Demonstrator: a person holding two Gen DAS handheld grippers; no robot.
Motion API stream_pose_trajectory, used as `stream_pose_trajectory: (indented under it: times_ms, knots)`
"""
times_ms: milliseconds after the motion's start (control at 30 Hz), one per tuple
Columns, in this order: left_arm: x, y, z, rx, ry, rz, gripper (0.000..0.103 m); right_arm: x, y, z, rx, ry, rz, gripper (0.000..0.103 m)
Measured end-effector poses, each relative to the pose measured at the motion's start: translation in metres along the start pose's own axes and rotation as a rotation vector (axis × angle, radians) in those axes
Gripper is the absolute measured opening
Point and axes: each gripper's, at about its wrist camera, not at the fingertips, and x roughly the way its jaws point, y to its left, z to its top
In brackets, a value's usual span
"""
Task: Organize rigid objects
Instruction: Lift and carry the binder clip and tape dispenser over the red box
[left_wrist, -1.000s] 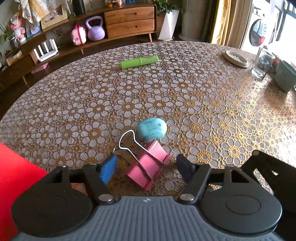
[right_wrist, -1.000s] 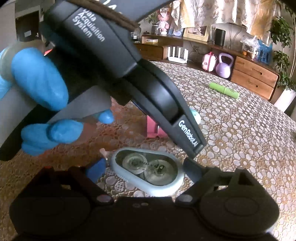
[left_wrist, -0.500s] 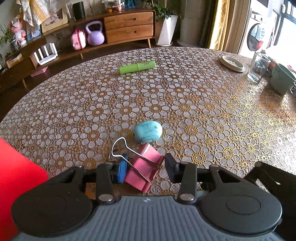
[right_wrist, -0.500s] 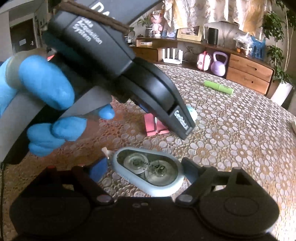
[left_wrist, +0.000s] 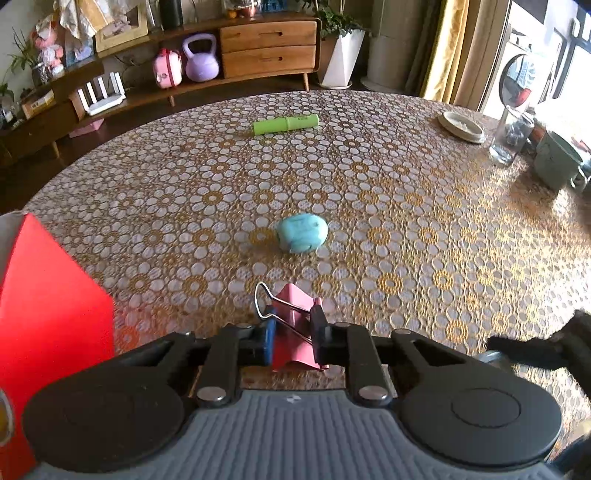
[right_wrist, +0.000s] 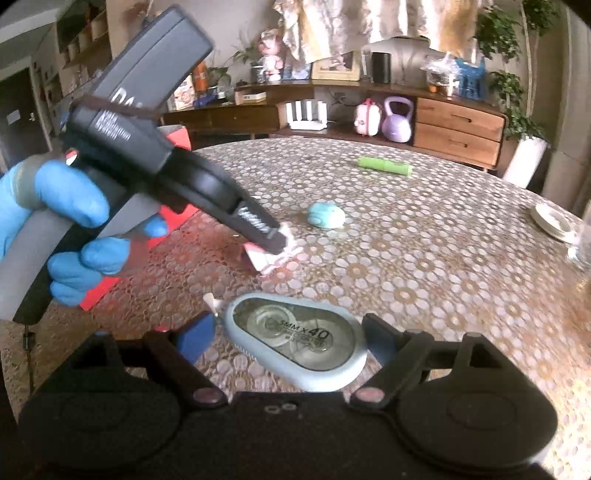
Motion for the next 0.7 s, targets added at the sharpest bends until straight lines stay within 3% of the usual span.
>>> stream_pose_trajectory:
  times_ms: [367,700]
  knots:
    - [-0.039,0.006,-0.025,-0.049,-0.01,-0.034,0.015,-0.043,0.005,-0.008,0.035,-0.011,-0.055,0.086]
    - [-0.095,0.019,-0.04,-0.099,-0.044,-0.091,0.009,-0.074,0.035,0.02,-0.016,-0.047,-0.084,0.086]
